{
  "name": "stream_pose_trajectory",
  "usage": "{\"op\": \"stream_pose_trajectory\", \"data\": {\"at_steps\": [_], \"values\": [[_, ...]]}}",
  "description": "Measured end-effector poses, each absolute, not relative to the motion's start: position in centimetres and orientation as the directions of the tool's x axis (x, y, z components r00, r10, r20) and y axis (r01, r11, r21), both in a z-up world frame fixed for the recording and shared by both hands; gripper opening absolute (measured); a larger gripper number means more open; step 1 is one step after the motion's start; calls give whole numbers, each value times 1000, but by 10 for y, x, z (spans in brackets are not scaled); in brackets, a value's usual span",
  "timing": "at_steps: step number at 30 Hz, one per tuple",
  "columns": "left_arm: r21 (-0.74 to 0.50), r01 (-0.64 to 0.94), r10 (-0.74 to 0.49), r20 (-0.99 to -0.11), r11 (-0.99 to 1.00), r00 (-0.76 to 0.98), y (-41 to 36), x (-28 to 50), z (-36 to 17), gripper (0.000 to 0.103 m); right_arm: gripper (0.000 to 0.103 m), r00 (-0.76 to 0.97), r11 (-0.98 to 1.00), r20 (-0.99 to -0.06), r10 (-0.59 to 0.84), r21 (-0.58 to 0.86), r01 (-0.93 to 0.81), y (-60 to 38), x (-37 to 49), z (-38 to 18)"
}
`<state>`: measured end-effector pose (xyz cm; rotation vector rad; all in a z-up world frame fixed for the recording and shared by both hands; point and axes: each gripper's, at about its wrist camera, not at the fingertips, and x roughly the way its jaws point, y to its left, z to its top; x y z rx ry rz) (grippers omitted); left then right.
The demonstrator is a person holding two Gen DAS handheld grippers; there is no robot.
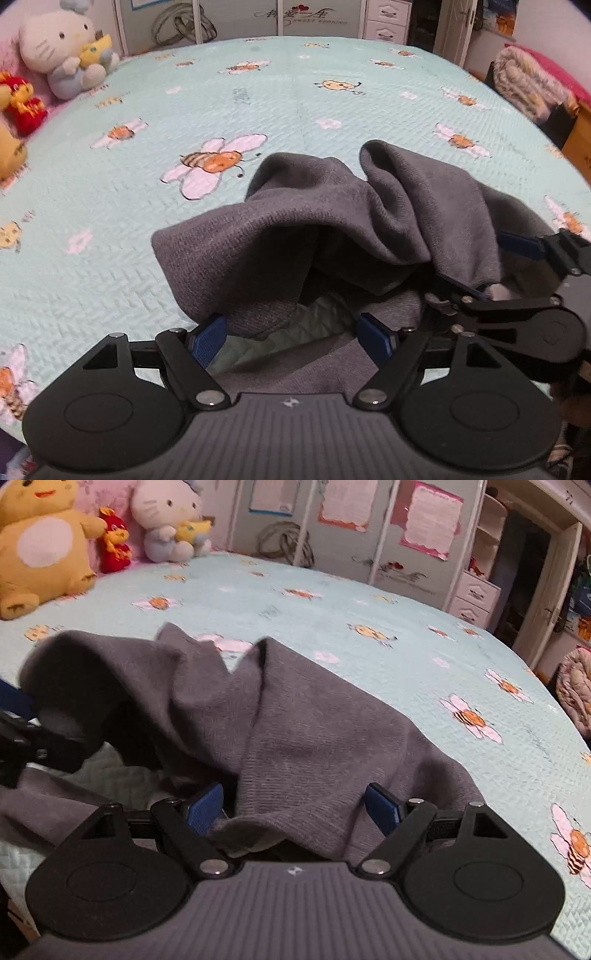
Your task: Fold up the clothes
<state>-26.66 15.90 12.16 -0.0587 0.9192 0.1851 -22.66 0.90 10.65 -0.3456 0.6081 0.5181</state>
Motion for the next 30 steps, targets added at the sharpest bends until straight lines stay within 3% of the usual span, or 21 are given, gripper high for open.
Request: {"op": "stream_pose_trajectory", "data": {"at_steps": [10, 17, 19, 21, 30], "values": [[147, -193, 232, -795, 970, 560, 149, -255, 120, 81, 84, 714, 799, -623, 321, -227, -557, 19, -211, 95], [207, -178, 271, -792, 962, 547, 141, -229, 114, 81, 82, 703, 801, -626, 338, -201, -564, 15, -195, 86], [214, -166, 271, -794, 963, 544, 137, -220, 111, 81, 73, 706, 797, -618, 347, -201, -569, 13, -191, 84], [220, -157, 270, -794, 963, 544, 132, -212, 109, 81, 48, 698, 806, -618, 362, -169, -568, 8, -185, 85], [236, -130, 268, -789, 963, 552, 121, -173, 92, 81, 15, 722, 881, -586, 368, -28, -472, -38, -147, 97]]}}
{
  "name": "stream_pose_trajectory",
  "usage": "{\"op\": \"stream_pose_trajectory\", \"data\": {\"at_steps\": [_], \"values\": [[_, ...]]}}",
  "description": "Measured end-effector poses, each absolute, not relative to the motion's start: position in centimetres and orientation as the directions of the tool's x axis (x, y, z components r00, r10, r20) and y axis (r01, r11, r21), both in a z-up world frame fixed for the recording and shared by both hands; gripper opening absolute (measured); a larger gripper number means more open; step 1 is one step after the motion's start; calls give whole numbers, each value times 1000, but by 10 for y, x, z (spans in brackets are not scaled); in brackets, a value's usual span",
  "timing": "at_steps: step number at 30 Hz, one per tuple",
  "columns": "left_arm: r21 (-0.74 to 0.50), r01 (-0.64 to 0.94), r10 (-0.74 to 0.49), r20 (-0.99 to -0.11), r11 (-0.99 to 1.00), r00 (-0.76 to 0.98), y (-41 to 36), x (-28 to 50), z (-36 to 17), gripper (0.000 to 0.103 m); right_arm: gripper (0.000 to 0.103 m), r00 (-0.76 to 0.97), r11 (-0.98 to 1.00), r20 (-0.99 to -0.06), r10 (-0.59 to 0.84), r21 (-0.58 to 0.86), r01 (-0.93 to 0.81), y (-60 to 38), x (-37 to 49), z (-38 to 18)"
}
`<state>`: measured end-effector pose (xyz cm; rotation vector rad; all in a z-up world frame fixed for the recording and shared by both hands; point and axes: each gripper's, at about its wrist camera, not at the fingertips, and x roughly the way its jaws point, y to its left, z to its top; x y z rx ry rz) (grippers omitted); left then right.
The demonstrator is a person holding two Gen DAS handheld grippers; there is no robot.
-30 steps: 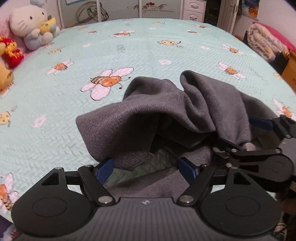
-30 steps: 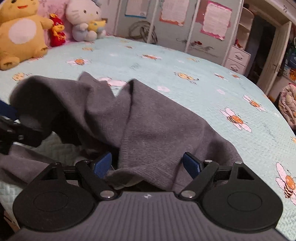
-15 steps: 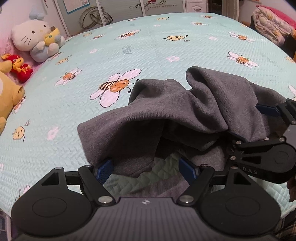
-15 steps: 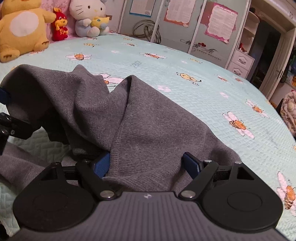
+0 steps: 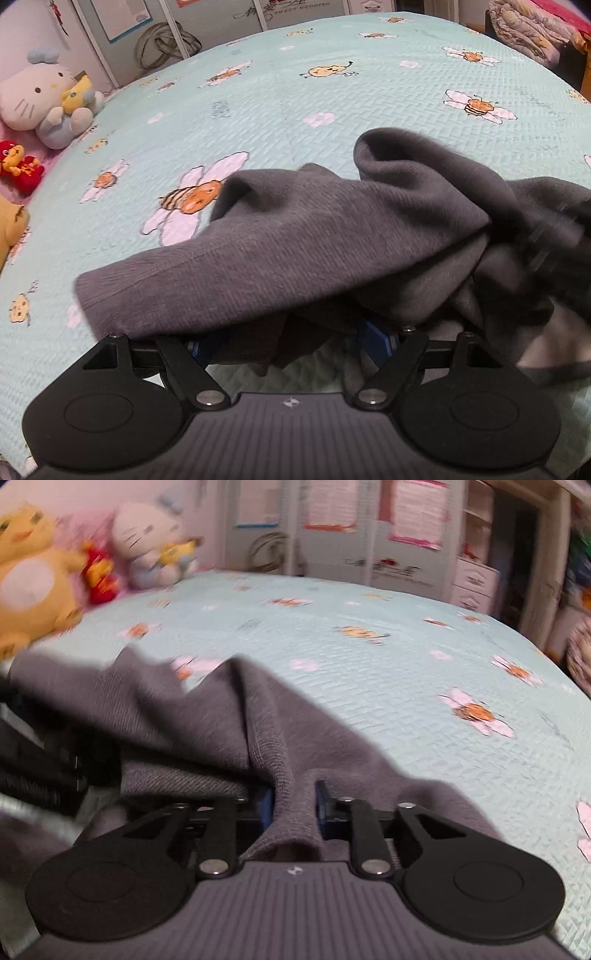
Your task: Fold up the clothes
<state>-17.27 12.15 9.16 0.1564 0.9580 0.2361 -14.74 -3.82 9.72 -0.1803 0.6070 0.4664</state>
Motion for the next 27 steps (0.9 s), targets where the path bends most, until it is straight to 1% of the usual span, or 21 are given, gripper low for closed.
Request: {"op": "stream_pose_trajectory", "data": {"at_steps": [2, 4, 7, 10, 11, 12, 13, 14, 15, 17, 18, 20, 21, 22, 23, 25, 27], "values": [[248, -133, 279, -786, 960, 552, 118, -168, 90, 82, 14, 768, 931, -565, 301, -2, -366, -65, -134, 104], [254, -124, 279, -778, 959, 563, 112, -166, 88, 83, 14, 771, 955, -584, 255, 25, -297, -90, -121, 106], [293, -100, 295, -765, 951, 573, 102, -161, 82, 83, 14, 750, 963, -635, 185, -34, -267, -104, -115, 105], [343, -70, 317, -747, 937, 584, 91, -154, 73, 83, 15, 729, 966, -667, 154, -54, -253, -106, -119, 109], [355, -61, 320, -739, 933, 593, 89, -150, 72, 81, 17, 724, 968, -675, 142, -57, -244, -107, -120, 112], [366, -53, 322, -731, 929, 602, 86, -146, 71, 80, 21, 712, 968, -691, 126, -71, -241, -105, -121, 114], [378, -44, 324, -722, 925, 611, 84, -142, 71, 77, 24, 703, 967, -702, 114, -84, -240, -101, -123, 118], [390, -36, 326, -713, 920, 620, 82, -139, 70, 73, 31, 706, 968, -699, 117, -79, -239, -100, -127, 124], [395, -27, 322, -706, 918, 631, 79, -135, 70, 71, 42, 711, 968, -692, 125, -72, -240, -101, -131, 131], [410, -6, 315, -693, 912, 649, 72, -126, 69, 59, 54, 737, 966, -665, 124, -89, -242, -104, -139, 145], [421, 8, 313, -688, 907, 655, 67, -120, 69, 56, 58, 755, 967, -645, 119, -97, -235, -106, -142, 153], [441, 31, 312, -682, 897, 662, 56, -108, 66, 44, 63, 782, 971, -614, 106, -105, -214, -112, -147, 168], [450, 42, 313, -682, 892, 661, 50, -102, 64, 41, 63, 794, 974, -600, 98, -107, -201, -116, -148, 174], [458, 52, 314, -682, 887, 661, 43, -95, 62, 34, 63, 804, 977, -588, 90, -107, -187, -120, -149, 179], [457, 78, 300, -692, 886, 657, 35, -89, 59, 18, 64, 813, 979, -576, 81, -106, -172, -124, -150, 184], [449, 135, 268, -721, 883, 639, 21, -77, 51, 17, 68, 820, 987, -568, 68, -84, -139, -137, -142, 190], [485, 136, 296, -707, 864, 642, 13, -72, 46, 17, 70, 817, 993, -573, 58, -49, -105, -147, -134, 193]]}}
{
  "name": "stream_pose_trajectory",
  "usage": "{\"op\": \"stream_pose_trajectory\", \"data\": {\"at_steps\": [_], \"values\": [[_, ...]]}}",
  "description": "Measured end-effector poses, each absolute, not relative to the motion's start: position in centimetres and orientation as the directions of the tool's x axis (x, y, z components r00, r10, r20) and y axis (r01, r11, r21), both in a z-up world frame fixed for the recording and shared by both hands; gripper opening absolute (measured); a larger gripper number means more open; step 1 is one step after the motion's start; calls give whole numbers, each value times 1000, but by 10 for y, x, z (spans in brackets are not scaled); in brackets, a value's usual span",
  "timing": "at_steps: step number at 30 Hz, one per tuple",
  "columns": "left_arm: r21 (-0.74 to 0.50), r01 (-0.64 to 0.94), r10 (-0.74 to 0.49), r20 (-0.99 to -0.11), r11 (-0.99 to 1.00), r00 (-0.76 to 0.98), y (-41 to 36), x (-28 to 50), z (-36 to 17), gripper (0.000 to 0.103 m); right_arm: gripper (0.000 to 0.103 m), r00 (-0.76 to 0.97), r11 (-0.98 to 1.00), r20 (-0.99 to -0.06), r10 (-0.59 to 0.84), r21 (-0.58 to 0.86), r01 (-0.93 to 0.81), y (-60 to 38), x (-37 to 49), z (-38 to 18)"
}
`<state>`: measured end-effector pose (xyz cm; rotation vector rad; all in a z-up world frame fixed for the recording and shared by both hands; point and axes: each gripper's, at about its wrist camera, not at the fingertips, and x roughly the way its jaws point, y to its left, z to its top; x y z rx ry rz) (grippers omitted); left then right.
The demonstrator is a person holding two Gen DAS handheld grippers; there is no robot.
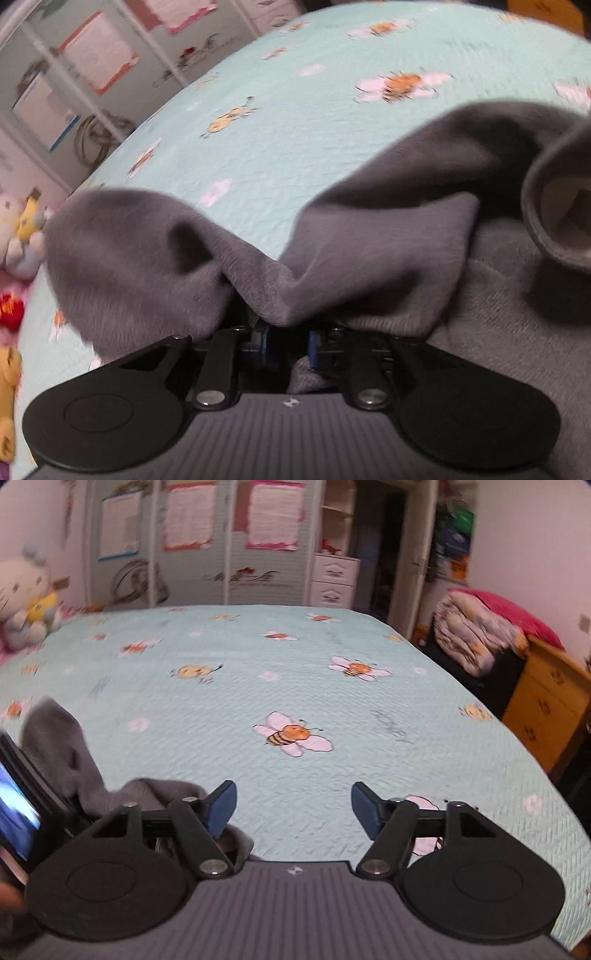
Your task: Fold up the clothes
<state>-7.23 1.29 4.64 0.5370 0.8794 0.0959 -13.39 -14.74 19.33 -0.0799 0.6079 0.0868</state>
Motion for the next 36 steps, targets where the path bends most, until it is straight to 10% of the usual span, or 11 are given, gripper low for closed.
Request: {"op": "stream_pose_trajectory", "data": {"at_steps": [4, 8, 10, 15, 17, 23, 30, 36], "values": [[320, 55, 194, -694, 946, 694, 28, -108, 80, 26, 72, 803, 999, -596, 32, -15, -51, -160, -124, 193], [76, 21, 30, -614, 997, 789, 52, -177, 117, 86, 73, 804, 999, -593, 42, -2, -54, -159, -123, 191], [51, -24, 49, -595, 998, 802, 63, -196, 120, 96, 73, 805, 998, -591, 54, 12, -58, -157, -124, 192], [-1, -88, 60, -727, 996, 685, 85, -175, 87, 92, 74, 809, 998, -584, 62, 14, -66, -149, -127, 195], [-43, -66, 10, -765, 997, 644, 81, -157, 70, 60, 74, 809, 998, -585, 64, 15, -68, -147, -127, 196], [30, 4, 20, -776, 1000, 630, 44, -97, 57, 17, 76, 810, 999, -584, 46, 26, -39, -153, -122, 199], [15, -21, 25, -767, 1000, 641, 36, -69, 65, 21, 76, 814, 999, -580, 27, 51, 4, -166, -113, 197], [-7, -25, 13, -696, 1000, 717, 43, -132, 76, 73, 76, 813, 999, -581, 30, 55, 2, -171, -110, 193]]}}
